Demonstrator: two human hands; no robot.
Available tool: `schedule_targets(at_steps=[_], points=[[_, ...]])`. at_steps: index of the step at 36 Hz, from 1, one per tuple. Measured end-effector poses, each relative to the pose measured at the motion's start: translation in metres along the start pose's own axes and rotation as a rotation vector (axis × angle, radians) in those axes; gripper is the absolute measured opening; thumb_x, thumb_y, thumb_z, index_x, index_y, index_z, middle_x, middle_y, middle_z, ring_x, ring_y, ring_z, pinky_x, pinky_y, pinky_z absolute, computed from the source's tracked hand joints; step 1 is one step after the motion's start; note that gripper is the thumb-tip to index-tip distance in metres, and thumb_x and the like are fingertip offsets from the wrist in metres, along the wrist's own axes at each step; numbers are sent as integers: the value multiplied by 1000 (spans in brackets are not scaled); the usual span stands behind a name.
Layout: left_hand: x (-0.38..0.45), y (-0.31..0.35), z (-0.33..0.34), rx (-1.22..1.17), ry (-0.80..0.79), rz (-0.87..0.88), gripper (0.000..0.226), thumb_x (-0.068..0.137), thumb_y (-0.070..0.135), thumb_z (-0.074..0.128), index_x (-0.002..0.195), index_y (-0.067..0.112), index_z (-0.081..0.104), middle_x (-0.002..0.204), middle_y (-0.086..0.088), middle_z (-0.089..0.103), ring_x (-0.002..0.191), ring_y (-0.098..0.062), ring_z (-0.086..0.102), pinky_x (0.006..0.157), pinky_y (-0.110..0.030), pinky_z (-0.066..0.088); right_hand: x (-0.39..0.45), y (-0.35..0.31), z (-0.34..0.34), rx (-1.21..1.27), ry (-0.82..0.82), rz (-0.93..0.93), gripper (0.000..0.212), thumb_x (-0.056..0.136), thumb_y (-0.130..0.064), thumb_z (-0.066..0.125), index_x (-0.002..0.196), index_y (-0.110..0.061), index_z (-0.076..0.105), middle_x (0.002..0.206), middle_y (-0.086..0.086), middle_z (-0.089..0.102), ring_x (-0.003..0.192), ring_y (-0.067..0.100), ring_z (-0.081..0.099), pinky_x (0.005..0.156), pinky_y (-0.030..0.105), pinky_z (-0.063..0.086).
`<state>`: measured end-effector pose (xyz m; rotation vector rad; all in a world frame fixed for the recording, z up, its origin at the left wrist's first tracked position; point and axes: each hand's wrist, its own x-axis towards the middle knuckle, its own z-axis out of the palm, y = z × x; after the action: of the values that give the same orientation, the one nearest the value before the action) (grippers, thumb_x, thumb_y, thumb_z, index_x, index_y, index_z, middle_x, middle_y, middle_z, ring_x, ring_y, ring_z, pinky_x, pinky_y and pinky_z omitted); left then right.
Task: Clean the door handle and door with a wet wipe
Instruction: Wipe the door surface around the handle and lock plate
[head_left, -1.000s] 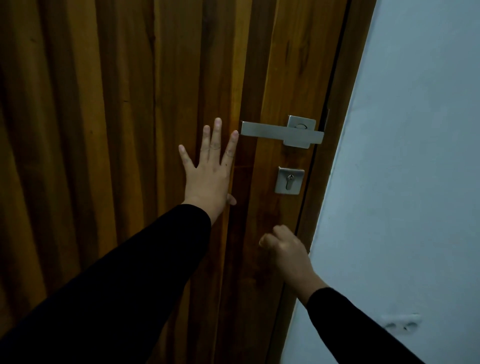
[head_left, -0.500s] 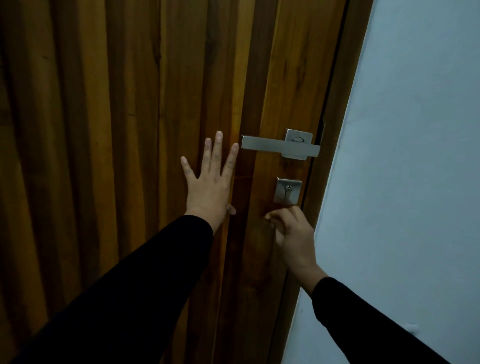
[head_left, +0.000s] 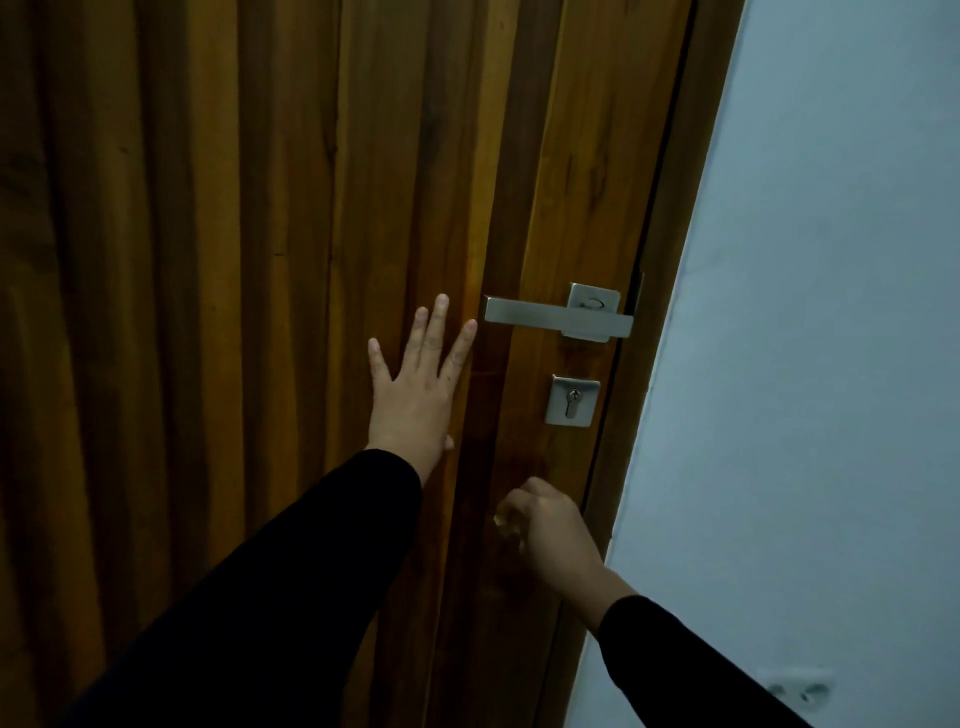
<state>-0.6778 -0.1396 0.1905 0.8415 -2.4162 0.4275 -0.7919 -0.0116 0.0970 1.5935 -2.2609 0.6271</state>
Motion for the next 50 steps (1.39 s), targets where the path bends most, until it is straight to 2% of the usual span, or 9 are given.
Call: schedule_targets(at_steps=[7,13,16,21,27,34,39,44,50], points=[[-16,-17,-8,-8,-122,68,120,78,44,71,142,30,-30,146,-4,-43,136,-23,-32,111,-61,5,7,-15,-33,67,62,-1,9,85,-11,63,93,-14,66,93,-5,54,86,11,53,74,18,44],[-40,-26,-26,-186,-186,166,65,86,54,54,143,33,33,159,3,8,146,-18,-7,113,-60,-1,14,-48,-63,216,148,38,8,84,-15,65,92,-17,66,93,-6,60,83,3,53,64,9,40],[-55,-23,-40,-259,-215,159,58,86,54,55,138,33,41,148,7,34,143,-13,18,113,-57,1,15,-67,-72,325,143,68,9,84,-15,66,93,-19,66,89,-9,63,79,-3,55,60,7,42],[-75,-38,-58,-328,-180,76,39,87,49,57,121,31,54,120,7,57,123,-12,44,115,-54,15,17,-101,-82,410,143,69,8,84,-16,66,91,-19,67,85,-10,63,75,-7,54,56,6,42],[-97,-74,-76,-275,-117,-1,17,91,36,58,105,29,63,101,7,64,106,-14,53,103,-41,36,18,-144,-86,433,111,10,10,86,-13,63,95,-17,66,86,-10,60,74,-9,51,54,3,41],[-135,-137,-86,-371,-148,-212,22,90,26,61,112,23,63,99,4,67,96,-12,60,87,-34,53,26,-219,-53,442,63,-16,10,87,-10,61,93,-17,65,88,-8,61,79,0,55,55,4,38],[-178,-197,-87,-361,-162,-363,37,89,25,62,123,26,49,100,3,67,90,-13,62,80,-33,55,28,-274,-12,493,9,4,11,88,-11,60,89,-21,65,86,-9,58,81,5,57,59,9,41],[-227,-255,-81,-326,-253,-483,12,91,22,59,103,23,60,94,2,65,84,-12,61,78,-34,56,21,-327,37,554,-83,-18,16,89,-8,55,85,-19,65,87,-2,61,72,5,54,50,9,37],[-286,-312,-65,-305,-368,-592,10,91,23,60,99,20,66,93,3,64,85,-11,59,79,-29,51,3,-386,98,630,-234,-2,17,90,-7,54,83,-20,63,89,-1,61,69,4,55,46,10,38]])
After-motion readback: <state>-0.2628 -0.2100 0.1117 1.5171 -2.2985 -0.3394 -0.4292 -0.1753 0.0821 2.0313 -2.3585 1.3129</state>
